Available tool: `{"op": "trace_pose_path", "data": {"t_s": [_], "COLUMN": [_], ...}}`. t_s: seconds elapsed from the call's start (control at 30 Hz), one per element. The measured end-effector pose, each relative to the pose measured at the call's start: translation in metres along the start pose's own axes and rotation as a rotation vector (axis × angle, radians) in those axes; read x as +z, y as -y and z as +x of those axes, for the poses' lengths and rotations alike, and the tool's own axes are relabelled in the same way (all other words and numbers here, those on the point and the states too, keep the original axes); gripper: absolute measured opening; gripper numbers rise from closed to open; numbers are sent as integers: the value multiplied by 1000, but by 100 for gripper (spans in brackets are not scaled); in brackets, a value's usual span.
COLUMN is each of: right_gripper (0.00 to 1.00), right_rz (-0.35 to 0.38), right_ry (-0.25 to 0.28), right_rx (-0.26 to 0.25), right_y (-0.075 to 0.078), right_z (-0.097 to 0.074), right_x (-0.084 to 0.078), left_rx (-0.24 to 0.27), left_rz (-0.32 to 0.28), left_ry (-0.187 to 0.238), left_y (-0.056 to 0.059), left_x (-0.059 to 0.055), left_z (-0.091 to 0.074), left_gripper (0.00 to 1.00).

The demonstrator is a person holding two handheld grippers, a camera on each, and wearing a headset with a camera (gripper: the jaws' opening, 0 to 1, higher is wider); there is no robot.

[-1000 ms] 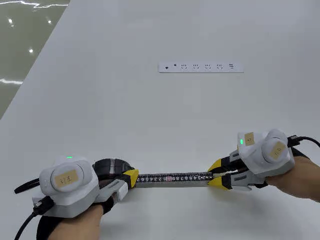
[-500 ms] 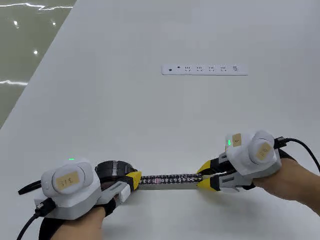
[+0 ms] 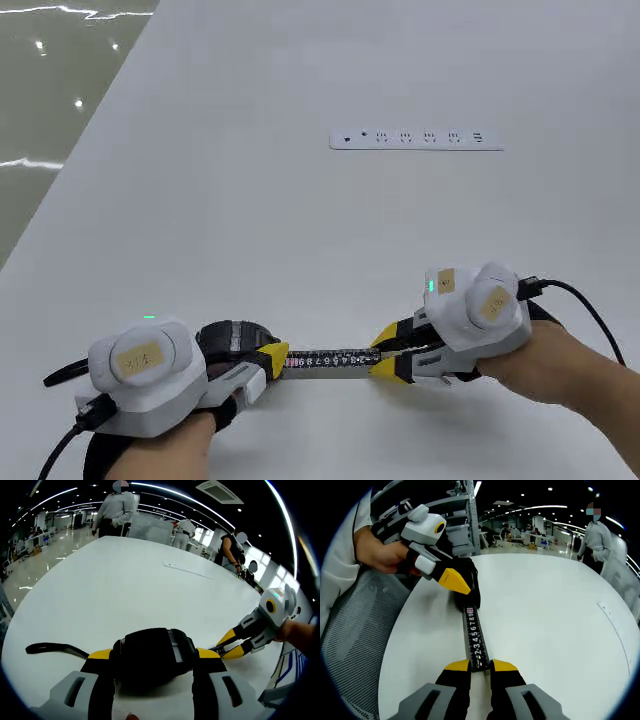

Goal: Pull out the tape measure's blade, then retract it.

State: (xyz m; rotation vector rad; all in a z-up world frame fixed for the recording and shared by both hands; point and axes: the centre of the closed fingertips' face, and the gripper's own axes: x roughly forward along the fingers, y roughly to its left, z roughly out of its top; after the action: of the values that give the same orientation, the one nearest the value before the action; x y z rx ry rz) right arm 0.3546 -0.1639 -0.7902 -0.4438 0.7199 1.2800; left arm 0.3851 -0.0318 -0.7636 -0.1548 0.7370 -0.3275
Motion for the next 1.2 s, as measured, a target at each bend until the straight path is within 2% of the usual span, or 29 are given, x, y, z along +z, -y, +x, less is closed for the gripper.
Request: {"op": "trace_pose_path", "data": {"t_s": [0.67,1.2], "right_gripper": [12,12], "right_rz": [-18,-28], "right_ry": [42,67], "right_rx": [29,49], "right_y": [-7,-13], "right_z": [37,62], "right_x": [37,58], "left_rx": [-7,-7], "left_rz": [-17,-18], "left_ry": [4,5], "left_y": [0,0], "left_x": [1,1], "left_z": [0,0], "left_gripper": [58,58]}}
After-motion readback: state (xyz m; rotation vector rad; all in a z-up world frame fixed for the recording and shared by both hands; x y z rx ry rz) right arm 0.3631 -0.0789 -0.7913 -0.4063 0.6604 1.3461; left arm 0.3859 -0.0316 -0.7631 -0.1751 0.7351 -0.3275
